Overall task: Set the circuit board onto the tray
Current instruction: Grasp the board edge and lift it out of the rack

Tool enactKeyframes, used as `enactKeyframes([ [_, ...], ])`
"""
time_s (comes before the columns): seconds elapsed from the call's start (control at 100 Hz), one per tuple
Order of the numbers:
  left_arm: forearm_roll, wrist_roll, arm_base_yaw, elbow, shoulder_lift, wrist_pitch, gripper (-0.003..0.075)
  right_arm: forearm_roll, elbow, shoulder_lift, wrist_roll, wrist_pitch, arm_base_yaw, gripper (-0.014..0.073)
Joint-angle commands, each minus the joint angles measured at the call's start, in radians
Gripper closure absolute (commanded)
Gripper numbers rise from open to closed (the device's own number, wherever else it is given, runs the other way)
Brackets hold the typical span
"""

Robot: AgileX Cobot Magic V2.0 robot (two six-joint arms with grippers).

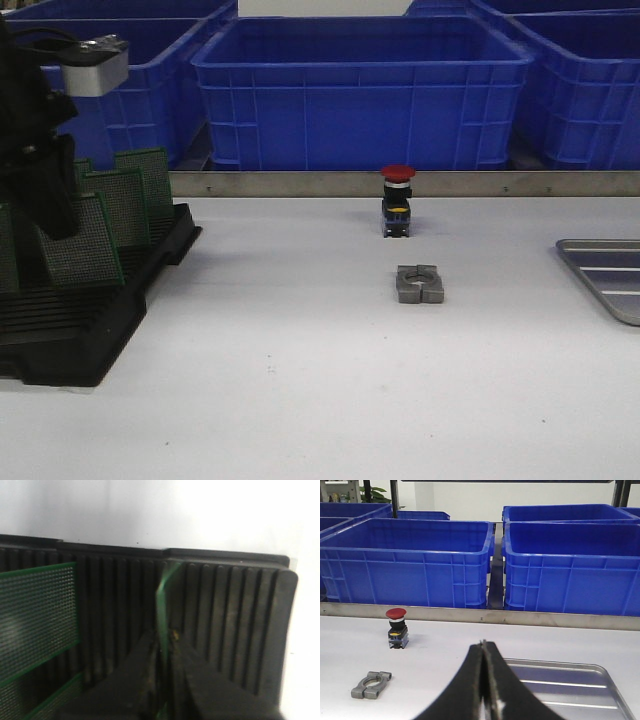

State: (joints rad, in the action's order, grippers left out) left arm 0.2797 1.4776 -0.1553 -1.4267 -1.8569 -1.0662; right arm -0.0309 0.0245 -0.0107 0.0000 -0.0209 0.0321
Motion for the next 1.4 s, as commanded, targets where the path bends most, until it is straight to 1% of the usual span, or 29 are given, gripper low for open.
enactKeyframes([
  [0.0, 0.034, -0.017, 0.0, -0.074, 0.049, 0.053, 0.0738, 0.011, -0.012, -0.013, 0.0, -0.082, 0.002, 0.0662],
  [0.13, 0.034, -0.017, 0.0, -0.125, 0.049, -0.009, 0.0738, 0.011, -0.012, -0.013, 0.0, -0.082, 0.002, 0.0662],
  [0.31, 0.072, -0.017, 0.0, -0.2, 0.049, -0.149, 0.0738, 0.011, -0.012, -0.013, 0.0, -0.082, 0.002, 0.0662],
  [0.39, 0.139, -0.02, 0.0, -0.237, 0.049, -0.212, 0.0738, 0.011, -0.012, -0.013, 0.0, -0.082, 0.002, 0.0662],
  [0.58, 0.347, -0.032, -0.021, -0.254, 0.069, -0.209, 0.0738, 0.011, -0.012, -0.013, 0.0, -0.082, 0.002, 0.0662],
  [0.67, 0.404, -0.081, -0.053, -0.254, 0.079, -0.209, 0.0738, 0.011, -0.012, -0.013, 0.0, -0.082, 0.002, 0.0662],
  [0.79, 0.459, -0.204, -0.116, -0.254, 0.083, -0.209, 0.0738, 0.011, -0.012, -0.013, 0.0, -0.082, 0.002, 0.0662],
  [0.96, 0.519, -0.289, -0.226, -0.254, 0.085, -0.209, 0.0739, 0.011, -0.012, -0.013, 0.0, -0.082, 0.002, 0.0662],
  [1.09, 0.573, -0.291, -0.312, -0.254, 0.085, -0.209, 0.0738, 0.011, -0.012, -0.013, 0.0, -0.082, 0.002, 0.0662],
  [1.2, 0.577, -0.291, -0.372, -0.254, 0.085, -0.207, 0.0739, 0.011, -0.012, -0.013, 0.0, -0.083, 0.002, 0.0662],
  [1.29, 0.575, -0.291, -0.401, -0.254, 0.083, -0.203, 0.0739, 0.011, -0.012, -0.013, 0.0, -0.084, 0.002, 0.0662],
  [1.39, 0.577, -0.291, -0.412, -0.254, 0.079, -0.203, 0.0739, 0.01, -0.012, -0.013, 0.0, -0.108, 0.002, 0.0662],
])
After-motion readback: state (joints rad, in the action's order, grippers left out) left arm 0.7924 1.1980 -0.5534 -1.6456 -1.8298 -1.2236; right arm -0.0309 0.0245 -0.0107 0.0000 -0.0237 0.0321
